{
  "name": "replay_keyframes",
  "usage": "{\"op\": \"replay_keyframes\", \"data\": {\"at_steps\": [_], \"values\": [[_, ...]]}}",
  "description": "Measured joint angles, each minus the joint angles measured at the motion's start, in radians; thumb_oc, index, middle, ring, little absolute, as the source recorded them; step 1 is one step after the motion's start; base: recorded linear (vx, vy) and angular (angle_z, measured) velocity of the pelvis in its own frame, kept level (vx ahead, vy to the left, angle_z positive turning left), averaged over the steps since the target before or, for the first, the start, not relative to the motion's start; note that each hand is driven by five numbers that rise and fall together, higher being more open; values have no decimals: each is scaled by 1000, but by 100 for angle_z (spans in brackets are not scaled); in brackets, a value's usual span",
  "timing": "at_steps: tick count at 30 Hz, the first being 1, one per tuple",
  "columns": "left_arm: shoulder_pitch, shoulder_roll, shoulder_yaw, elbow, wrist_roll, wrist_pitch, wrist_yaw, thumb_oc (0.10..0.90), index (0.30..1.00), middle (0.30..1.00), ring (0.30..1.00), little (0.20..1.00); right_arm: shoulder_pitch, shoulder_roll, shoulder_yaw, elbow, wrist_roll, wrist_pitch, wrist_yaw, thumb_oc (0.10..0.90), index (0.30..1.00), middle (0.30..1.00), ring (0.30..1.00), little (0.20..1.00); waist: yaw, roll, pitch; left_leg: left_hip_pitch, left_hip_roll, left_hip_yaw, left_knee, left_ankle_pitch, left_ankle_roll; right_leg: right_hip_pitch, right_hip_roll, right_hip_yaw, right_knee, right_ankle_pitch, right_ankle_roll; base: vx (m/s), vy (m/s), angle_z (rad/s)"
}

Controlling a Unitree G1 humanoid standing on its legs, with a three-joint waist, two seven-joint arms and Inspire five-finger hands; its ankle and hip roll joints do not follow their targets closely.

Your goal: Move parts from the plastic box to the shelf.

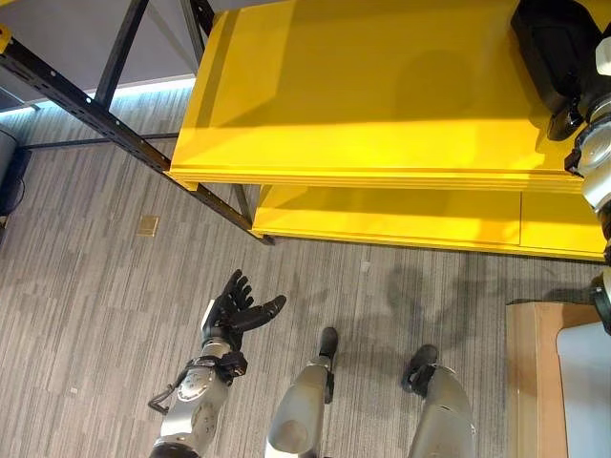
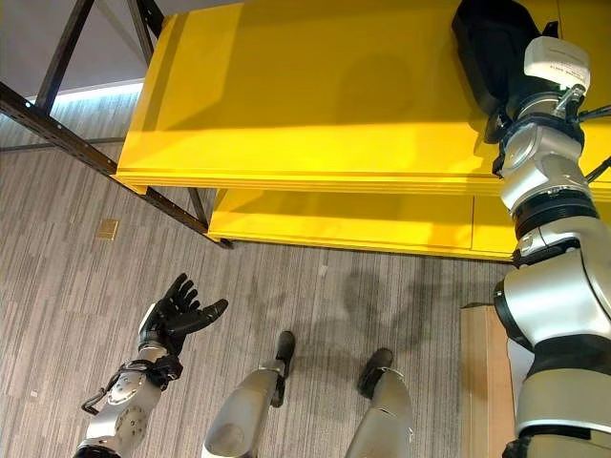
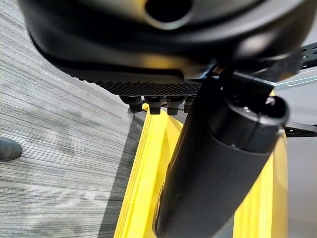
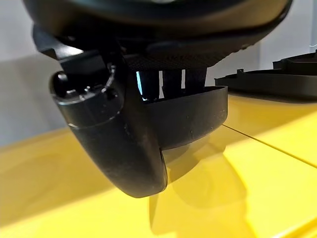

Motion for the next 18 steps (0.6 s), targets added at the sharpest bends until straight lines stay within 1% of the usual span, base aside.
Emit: {"op": "replay_keyframes", "data": {"at_steps": [5, 8, 11, 14, 18], "values": [[0, 0, 0, 0, 0, 0, -1, 900, 1000, 1000, 1000, 1000, -7, 1, 12, 0, 0, -4, 2, 400, 300, 300, 300, 300, 3, -1, 0, -7, -2, -10, 1, 4, 0, -2, -3, -9, 2, -1, 1, 8, -3, 5], [0, 0, 0, 0, 0, 0, -1, 900, 1000, 1000, 1000, 1000, -8, 3, 43, 0, 0, -6, 4, 400, 300, 300, 300, 300, 4, -4, -2, -13, -2, -19, -2, 9, -1, -3, -4, -18, 3, -1, 1, 7, 0, 7], [2, 0, -8, 0, 0, 0, -4, 900, 1000, 1000, 1000, 1000, -8, 6, 52, -1, -1, -11, 7, 400, 300, 300, 300, 300, 18, -6, -3, -13, -3, -22, -12, 16, -2, -6, -5, -20, 4, -2, 1, 3, -1, 2], [10, 0, -9, 0, 0, 0, -5, 900, 1000, 1000, 1000, 1000, -9, 19, 75, -5, -3, -19, 7, 400, 300, 300, 300, 300, 21, -10, -4, -15, -3, -25, -13, 17, -1, -7, -5, -21, 5, -3, 1, 3, 0, 1], [16, 1, -9, 0, -1, 0, -5, 900, 1000, 1000, 1000, 1000, -11, 40, 79, -12, -8, -24, 12, 400, 300, 300, 300, 300, 22, -10, -4, -17, -4, -26, -13, 17, -1, -8, -6, -22, 5, -3, 1, 0, 0, 0]]}}
